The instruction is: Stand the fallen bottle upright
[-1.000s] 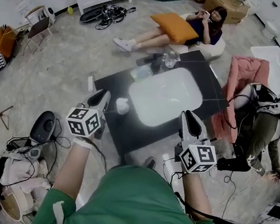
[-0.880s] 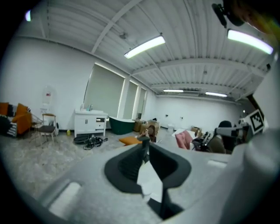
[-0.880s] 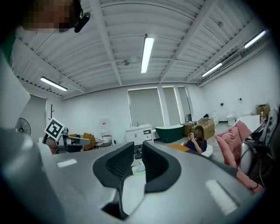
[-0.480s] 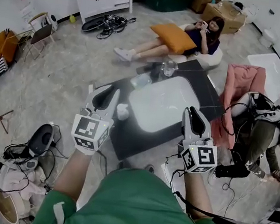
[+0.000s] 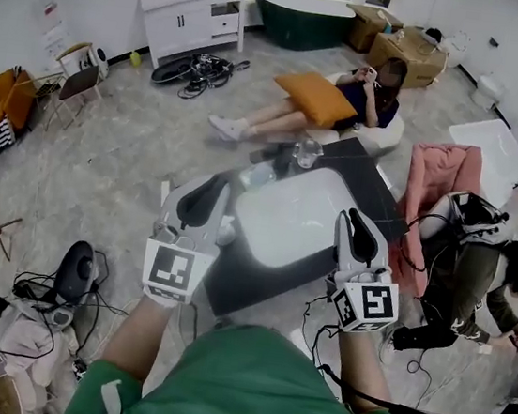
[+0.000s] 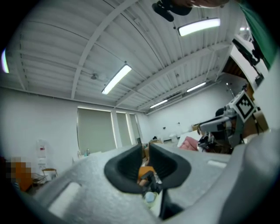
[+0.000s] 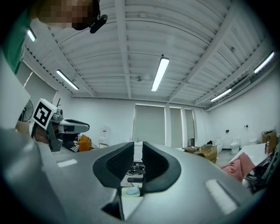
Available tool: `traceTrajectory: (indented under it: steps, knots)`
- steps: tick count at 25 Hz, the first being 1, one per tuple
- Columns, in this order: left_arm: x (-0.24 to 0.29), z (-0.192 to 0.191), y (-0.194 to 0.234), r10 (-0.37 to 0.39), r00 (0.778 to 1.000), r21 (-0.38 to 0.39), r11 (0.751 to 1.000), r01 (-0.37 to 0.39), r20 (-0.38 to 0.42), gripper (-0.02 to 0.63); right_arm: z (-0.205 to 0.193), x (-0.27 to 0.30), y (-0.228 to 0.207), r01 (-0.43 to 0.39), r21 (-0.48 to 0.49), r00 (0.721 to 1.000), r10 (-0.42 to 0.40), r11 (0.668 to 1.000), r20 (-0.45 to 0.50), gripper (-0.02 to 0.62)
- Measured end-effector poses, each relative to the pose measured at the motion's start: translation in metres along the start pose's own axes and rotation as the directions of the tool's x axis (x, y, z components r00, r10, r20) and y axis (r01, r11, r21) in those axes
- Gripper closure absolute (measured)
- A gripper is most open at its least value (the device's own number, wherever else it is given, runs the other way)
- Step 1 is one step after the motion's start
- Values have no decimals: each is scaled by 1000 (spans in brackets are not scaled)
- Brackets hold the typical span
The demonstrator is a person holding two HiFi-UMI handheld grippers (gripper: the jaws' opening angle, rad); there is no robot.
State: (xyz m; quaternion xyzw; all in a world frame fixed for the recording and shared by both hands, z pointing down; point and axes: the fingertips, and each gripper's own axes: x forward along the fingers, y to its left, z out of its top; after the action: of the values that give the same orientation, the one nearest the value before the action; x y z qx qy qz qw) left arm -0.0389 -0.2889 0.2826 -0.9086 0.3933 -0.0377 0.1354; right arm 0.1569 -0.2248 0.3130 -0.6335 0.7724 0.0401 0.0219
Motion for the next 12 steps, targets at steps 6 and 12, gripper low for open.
traceTrajectory:
  steps: [6,12]
  knots:
    - [-8,4,8,22,1000,-50,999,-22,5,557,13,-3,6,-3,-19,1000,3,1000,19,535]
    - [-3,-7,9,30,1000,-53,998,-30,-3,558,8,-1,8,-6,-49,999,8,999,33,535]
